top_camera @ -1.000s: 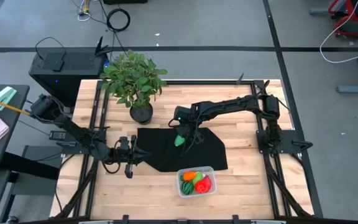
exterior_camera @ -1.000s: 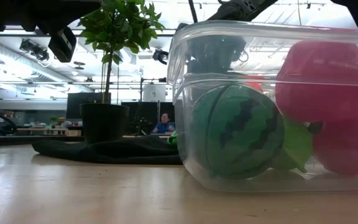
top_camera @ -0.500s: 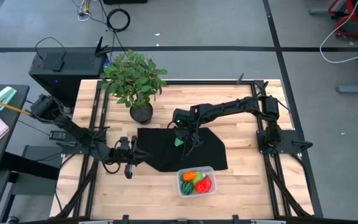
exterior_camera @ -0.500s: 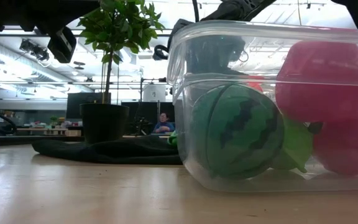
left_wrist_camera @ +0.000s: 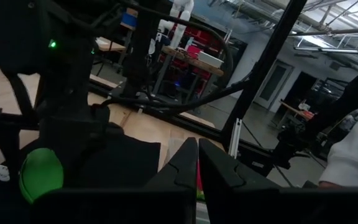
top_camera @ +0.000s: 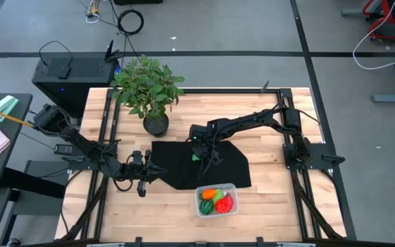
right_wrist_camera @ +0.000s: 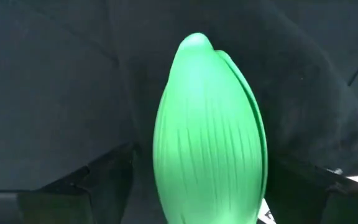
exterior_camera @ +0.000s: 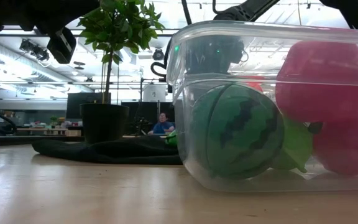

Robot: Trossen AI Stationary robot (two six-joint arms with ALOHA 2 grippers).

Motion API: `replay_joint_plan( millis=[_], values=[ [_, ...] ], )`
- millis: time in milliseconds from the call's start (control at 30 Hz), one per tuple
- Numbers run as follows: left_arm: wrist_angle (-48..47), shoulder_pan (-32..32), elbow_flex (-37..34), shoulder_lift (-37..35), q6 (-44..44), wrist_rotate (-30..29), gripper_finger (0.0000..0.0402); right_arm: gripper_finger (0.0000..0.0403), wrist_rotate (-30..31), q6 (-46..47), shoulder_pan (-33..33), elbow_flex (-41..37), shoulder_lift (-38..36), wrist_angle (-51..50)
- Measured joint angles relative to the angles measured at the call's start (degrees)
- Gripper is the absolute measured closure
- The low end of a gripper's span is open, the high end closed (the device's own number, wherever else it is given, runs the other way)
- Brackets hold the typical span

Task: Pick and placing Produce into tupperware
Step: Put the green corn into the transparent bin

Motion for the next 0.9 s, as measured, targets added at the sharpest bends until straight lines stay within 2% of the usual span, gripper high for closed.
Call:
replay_joint_plan(
  millis=[300,433,567,767,900],
  values=[
    [-0.44,0.00,0.00,0.00,0.04,-0.01,0.0396,0.0161,0.43,1.06,-0.02,0.09,-0.61,0.15],
    [-0.44,0.00,0.00,0.00,0.04,-0.02,0.0385,0.0185,0.41,2.28,-0.02,0.09,-0.61,0.23],
    [-0.44,0.00,0.00,0.00,0.04,-0.01,0.0380,0.0187,0.58,3.53,-0.02,0.11,-1.06,-0.31],
    [-0.94,0.00,0.00,0.00,0.07,-0.02,0.0396,0.0171,0.73,4.34,-0.02,0.37,-3.20,-0.96],
    [-1.86,0.00,0.00,0.02,0.02,-0.02,0.0386,0.0175,0.69,4.50,-0.02,1.17,-4.35,-2.20]
  ],
)
